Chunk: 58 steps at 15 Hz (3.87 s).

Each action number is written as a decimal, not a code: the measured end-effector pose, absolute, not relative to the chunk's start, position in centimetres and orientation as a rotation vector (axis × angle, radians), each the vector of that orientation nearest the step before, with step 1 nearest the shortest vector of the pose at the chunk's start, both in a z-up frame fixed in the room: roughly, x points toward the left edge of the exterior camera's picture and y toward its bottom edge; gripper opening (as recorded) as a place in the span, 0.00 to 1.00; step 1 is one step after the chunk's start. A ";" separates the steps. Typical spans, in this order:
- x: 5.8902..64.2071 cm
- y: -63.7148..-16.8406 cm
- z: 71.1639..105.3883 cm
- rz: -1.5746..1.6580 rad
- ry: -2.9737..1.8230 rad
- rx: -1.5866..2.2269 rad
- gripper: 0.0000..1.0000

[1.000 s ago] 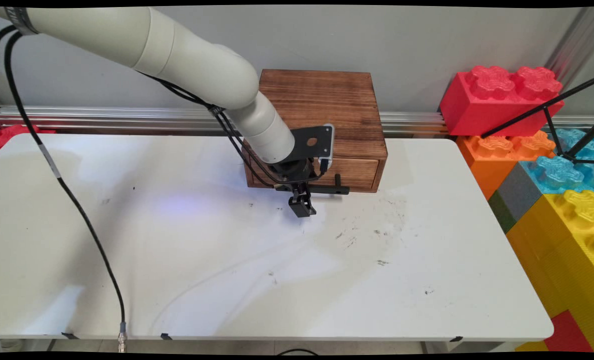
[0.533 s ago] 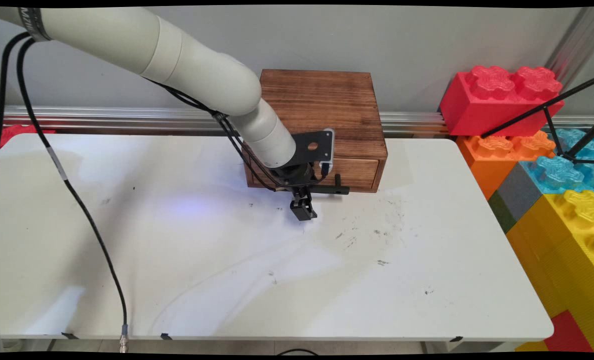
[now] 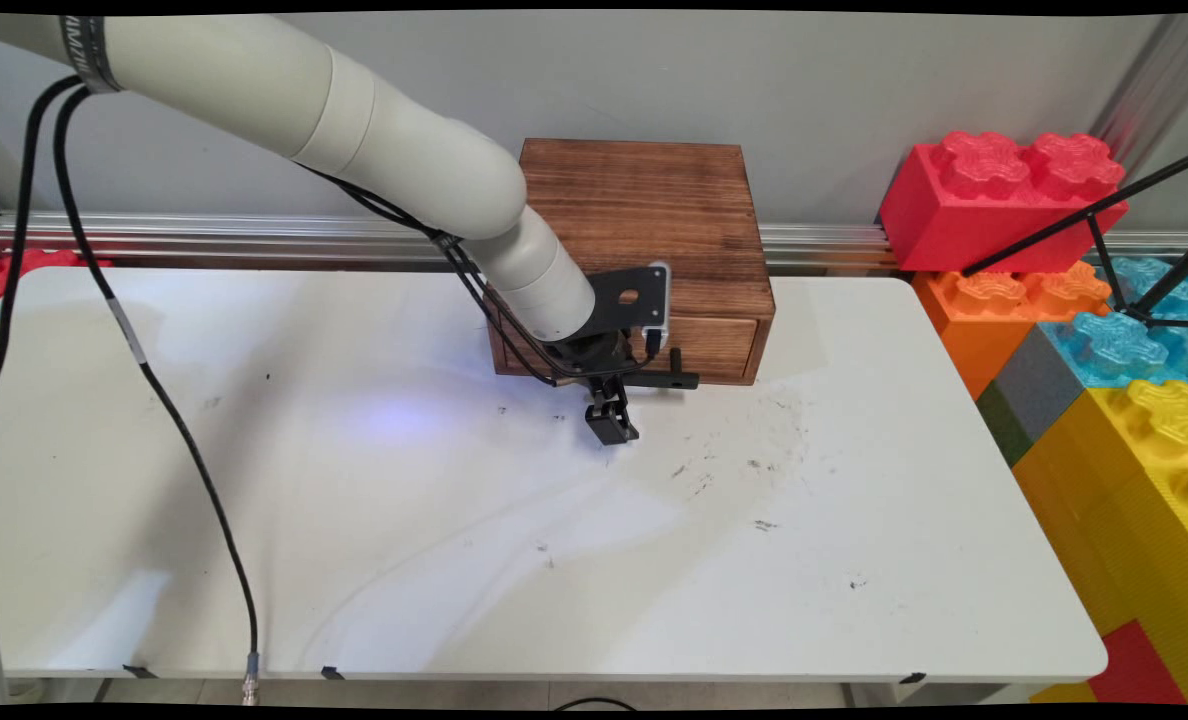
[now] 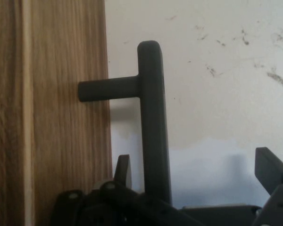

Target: Open the drawer

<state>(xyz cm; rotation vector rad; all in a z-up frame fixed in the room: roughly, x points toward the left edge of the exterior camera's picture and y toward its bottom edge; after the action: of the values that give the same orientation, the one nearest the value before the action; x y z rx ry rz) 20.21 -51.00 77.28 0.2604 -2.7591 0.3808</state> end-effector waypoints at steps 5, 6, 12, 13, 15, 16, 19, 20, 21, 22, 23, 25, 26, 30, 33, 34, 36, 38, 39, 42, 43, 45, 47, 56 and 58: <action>20.1 -50.9 76.9 0.364 -2.748 0.273 1.00; 20.1 -50.7 76.9 0.359 -2.745 0.275 1.00; 20.0 -49.2 76.8 0.322 -2.739 0.279 1.00; 20.0 -48.8 76.7 0.314 -2.738 0.279 1.00; 20.0 -48.2 76.7 0.304 -2.734 0.280 1.00; 19.9 -47.7 76.7 0.297 -2.732 0.280 1.00; 19.8 -46.1 76.7 0.272 -2.723 0.284 1.00; 19.7 -45.4 76.8 0.263 -2.719 0.285 1.00; 19.5 -44.8 76.8 0.253 -2.714 0.284 1.00; 19.4 -44.3 76.9 0.245 -2.710 0.282 1.00; 19.3 -43.9 77.0 0.240 -2.707 0.282 1.00; 19.1 -42.8 77.1 0.224 -2.700 0.280 1.00; 19.0 -42.4 77.2 0.217 -2.698 0.279 1.00; 18.5 -40.3 77.4 0.189 -2.683 0.282 1.00; 18.3 -39.2 77.5 0.176 -2.672 0.286 1.00; 18.3 -38.7 77.4 0.172 -2.669 0.290 1.00; 18.3 -37.8 77.3 0.164 -2.664 0.293 1.00; 18.3 -37.2 77.2 0.157 -2.660 0.295 1.00; 18.3 -36.7 77.2 0.152 -2.657 0.294 1.00; 18.2 -35.3 77.2 0.140 -2.645 0.292 1.00; 18.2 -34.8 77.3 0.136 -2.641 0.290 1.00; 18.1 -34.0 77.3 0.129 -2.635 0.287 1.00; 18.0 -33.2 77.4 0.123 -2.629 0.284 1.00; 17.6 -30.8 77.7 0.110 -2.612 0.277 1.00; 17.6 -30.4 77.7 0.107 -2.610 0.277 1.00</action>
<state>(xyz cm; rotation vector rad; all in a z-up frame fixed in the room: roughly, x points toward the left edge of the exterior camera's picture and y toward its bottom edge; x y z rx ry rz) 17.58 -30.42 77.73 0.2775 -2.6098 0.1069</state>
